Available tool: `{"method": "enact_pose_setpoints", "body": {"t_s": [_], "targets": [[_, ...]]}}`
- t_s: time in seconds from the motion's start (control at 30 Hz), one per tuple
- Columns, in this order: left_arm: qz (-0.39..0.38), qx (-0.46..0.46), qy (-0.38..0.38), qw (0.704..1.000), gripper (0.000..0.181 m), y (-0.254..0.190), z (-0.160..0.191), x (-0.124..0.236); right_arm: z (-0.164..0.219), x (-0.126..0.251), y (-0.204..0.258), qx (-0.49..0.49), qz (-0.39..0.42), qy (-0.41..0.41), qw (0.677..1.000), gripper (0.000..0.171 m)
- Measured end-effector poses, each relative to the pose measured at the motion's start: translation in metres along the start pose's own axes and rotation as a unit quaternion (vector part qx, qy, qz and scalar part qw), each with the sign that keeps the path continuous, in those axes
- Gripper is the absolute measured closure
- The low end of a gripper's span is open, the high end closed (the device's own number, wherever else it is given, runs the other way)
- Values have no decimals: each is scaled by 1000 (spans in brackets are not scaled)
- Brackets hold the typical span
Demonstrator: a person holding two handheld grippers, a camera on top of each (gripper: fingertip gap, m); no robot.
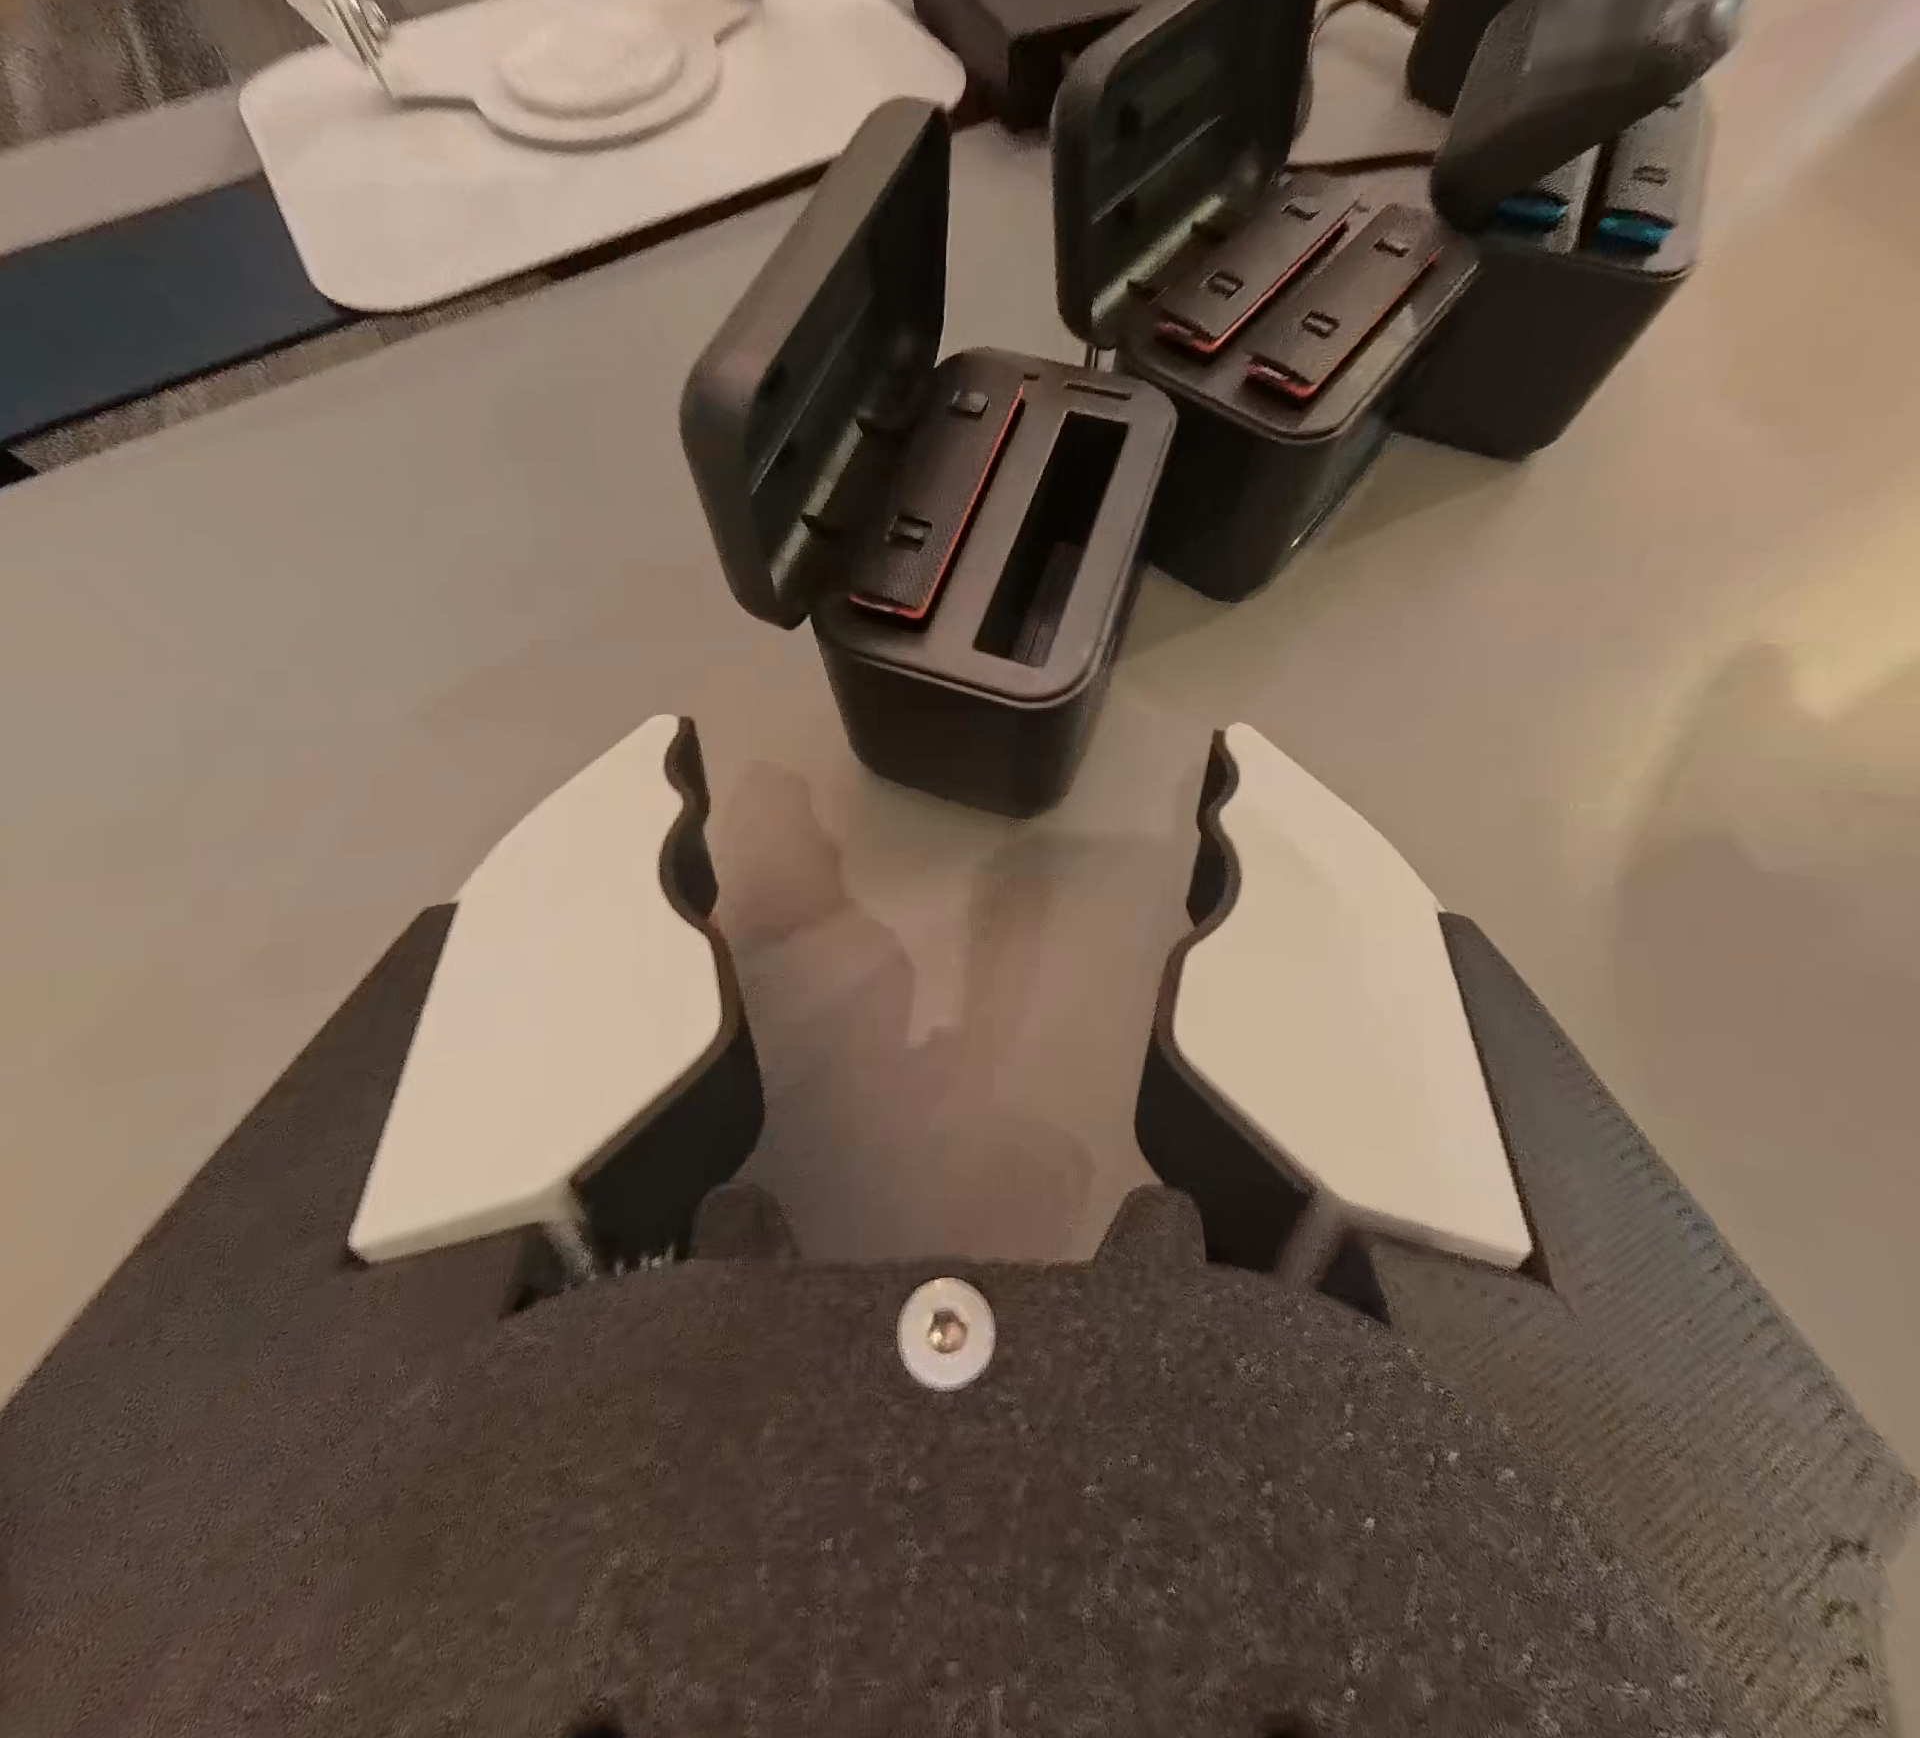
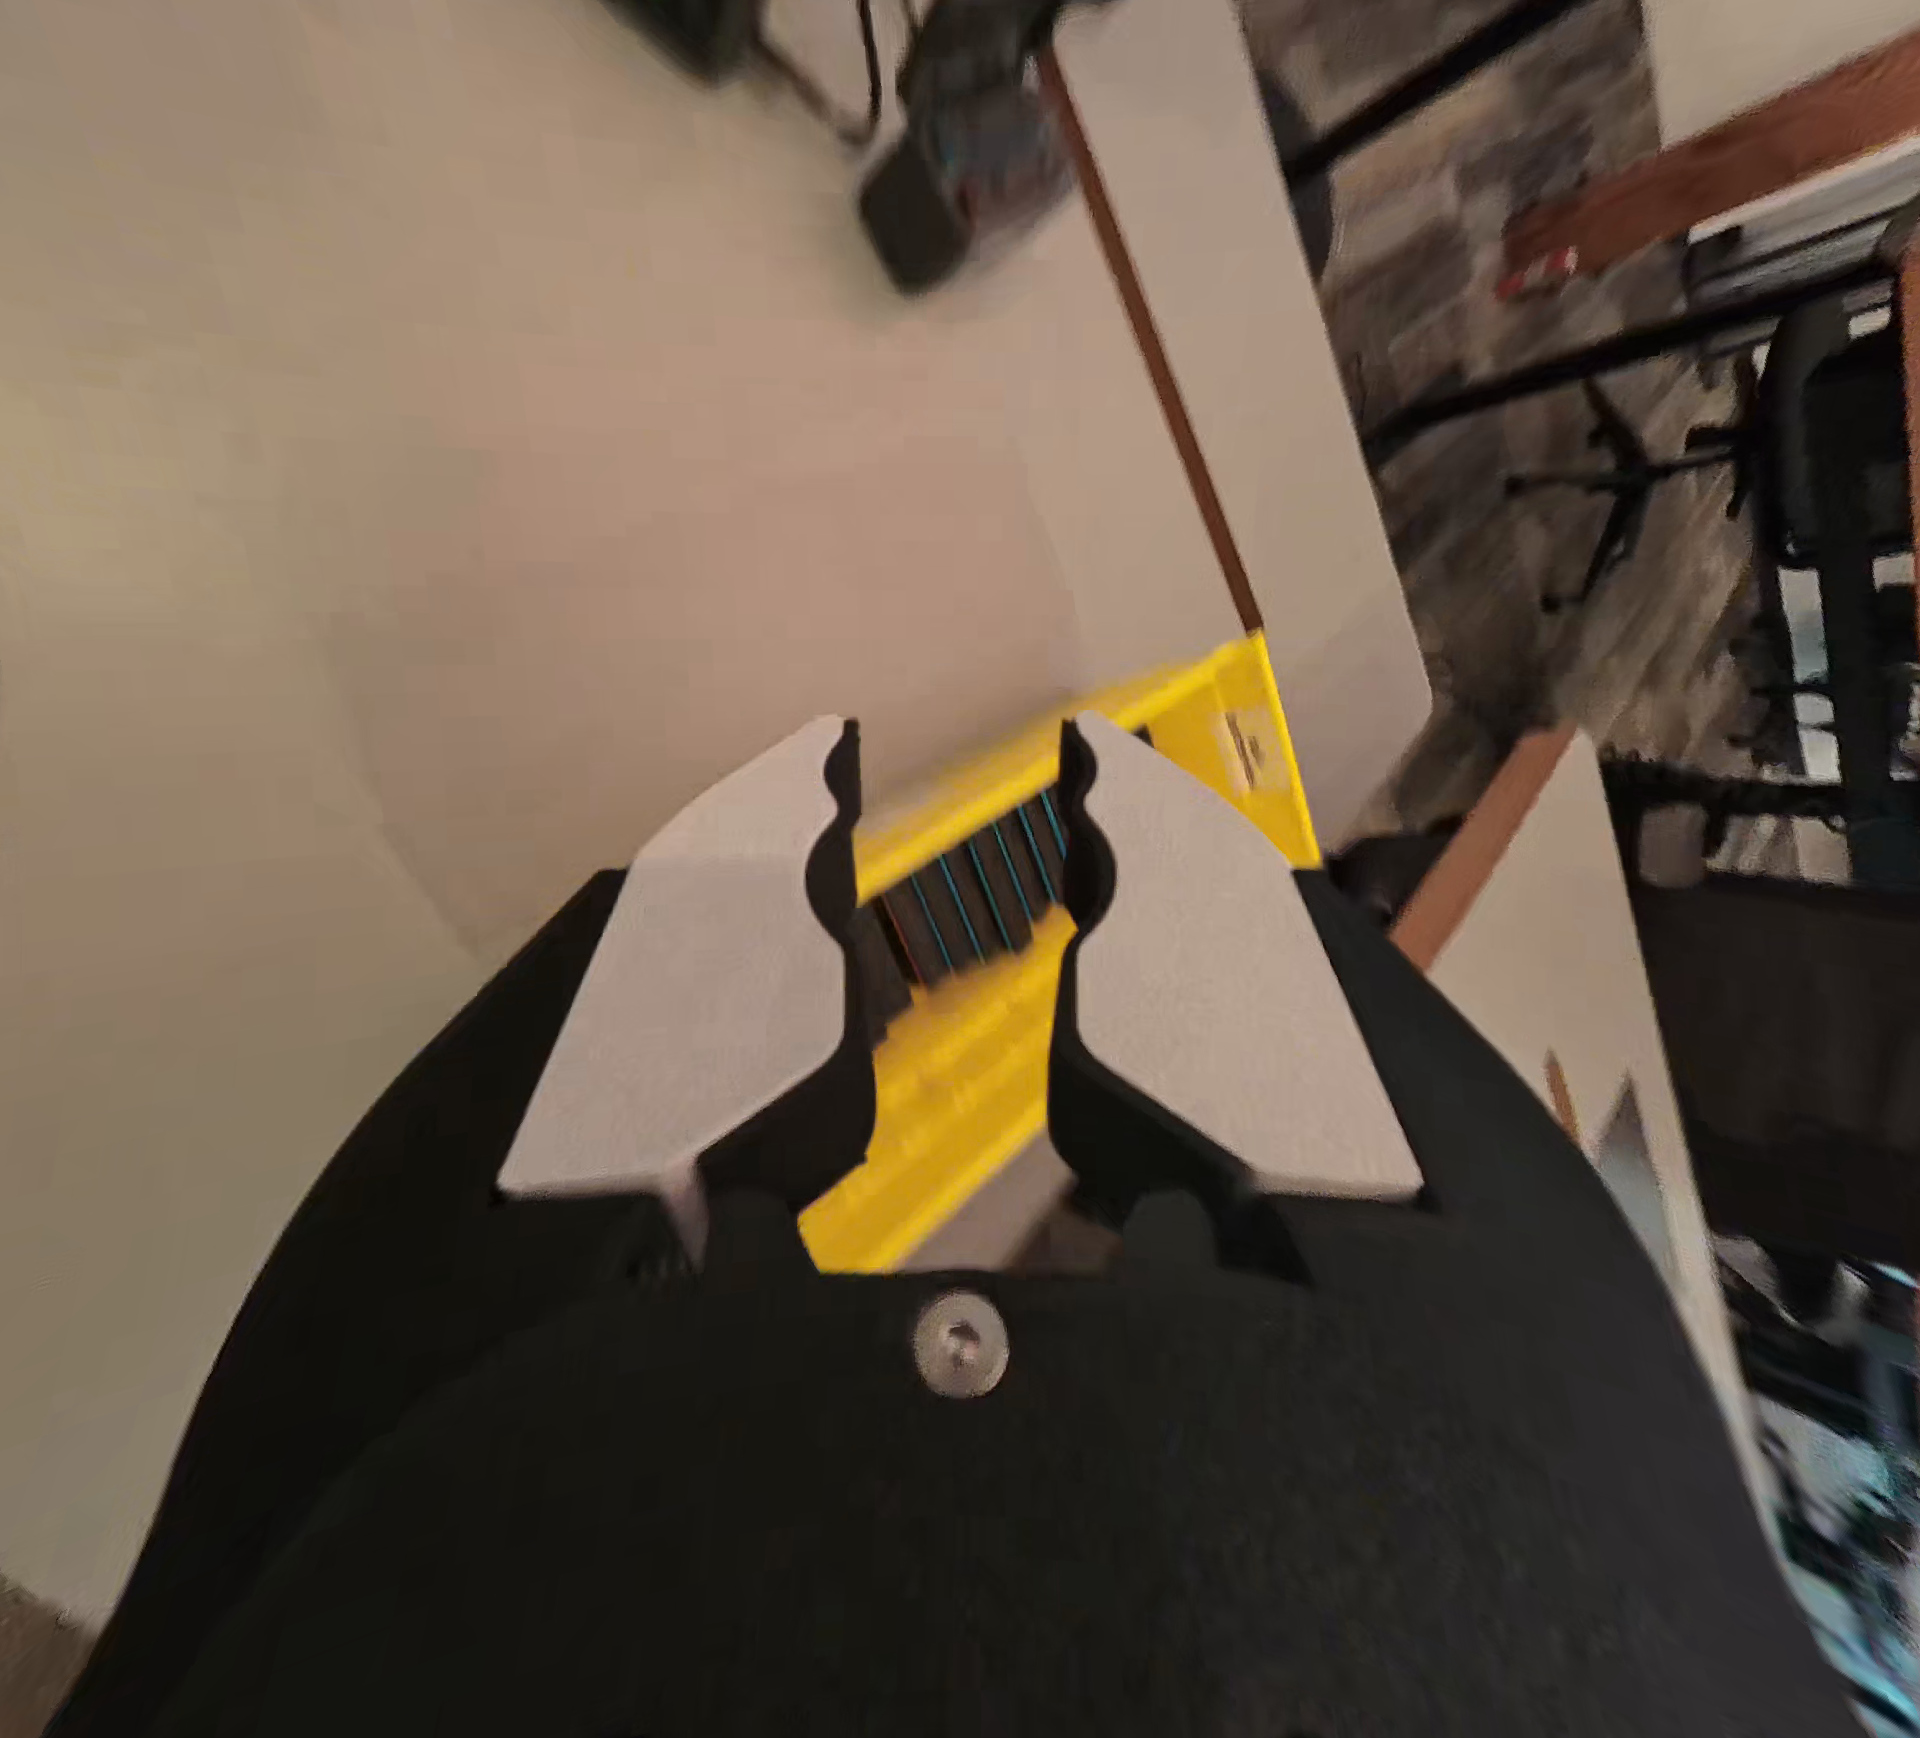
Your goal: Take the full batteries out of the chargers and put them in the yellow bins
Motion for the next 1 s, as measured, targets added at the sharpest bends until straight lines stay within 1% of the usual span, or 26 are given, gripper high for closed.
{"method": "enact_pose_setpoints", "body": {"t_s": [0.1, 0.27, 0.4, 0.47, 0.57, 0.8, 0.9, 1.0], "targets": [[2, 3, 26, 1000, 85, 4, -4, -12, -35, -13, 13, -32, -10, -70, 997, 132], [20, 3, 45, 999, 87, 9, -11, -28, -87, -44, 36, -70, -46, -157, 984, 131], [32, 2, 45, 998, 96, 11, -15, -34, -128, -75, 52, -98, -70, -205, 971, 131], [41, -4, 44, 998, 108, 10, -15, -34, -148, -91, 60, -110, -86, -223, 965, 131], [50, -10, 44, 998, 120, 8, -14, -33, -177, -118, 70, -131, -111, -243, 955, 130], [60, -24, 46, 997, 122, 4, -11, -28, -231, -173, 91, -207, -136, -268, 931, 125], [59, -31, 48, 997, 123, 0, -9, -25, -247, -192, 101, -233, -134, -256, 928, 120], [62, -29, 50, 996, 124, -5, -7, -23, -258, -211, 112, -244, -129, -233, 933, 113]]}}
Point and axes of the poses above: each gripper's, where its closed fingertips meet, x back along the fingers, z out of its underside, y = z × x across the jaws, the point moved 10 cm from there along x, back along the fingers, and after that the axes turned 5 degrees about x, right-handed, at the moved point
